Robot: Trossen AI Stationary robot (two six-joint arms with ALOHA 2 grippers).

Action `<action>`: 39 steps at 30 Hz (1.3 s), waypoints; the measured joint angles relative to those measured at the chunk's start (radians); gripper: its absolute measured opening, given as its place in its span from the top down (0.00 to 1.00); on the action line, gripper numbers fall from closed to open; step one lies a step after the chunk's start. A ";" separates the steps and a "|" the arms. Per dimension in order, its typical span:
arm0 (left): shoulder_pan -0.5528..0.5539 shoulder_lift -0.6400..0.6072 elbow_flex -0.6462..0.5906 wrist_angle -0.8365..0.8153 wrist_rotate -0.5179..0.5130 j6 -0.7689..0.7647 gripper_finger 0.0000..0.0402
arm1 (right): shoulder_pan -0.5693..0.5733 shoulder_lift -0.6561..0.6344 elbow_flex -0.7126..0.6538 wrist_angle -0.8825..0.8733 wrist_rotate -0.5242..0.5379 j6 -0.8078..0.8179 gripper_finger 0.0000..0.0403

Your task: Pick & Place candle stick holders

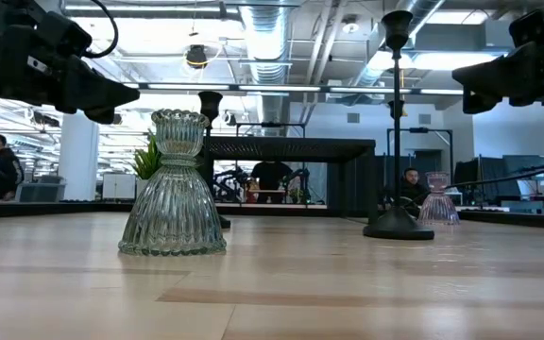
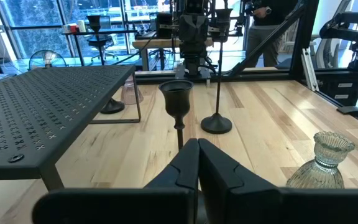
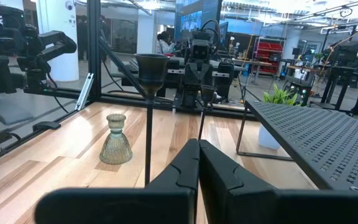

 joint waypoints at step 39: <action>0.000 0.000 0.000 0.000 0.000 0.000 0.98 | 0.000 0.000 0.000 0.002 0.000 0.079 1.00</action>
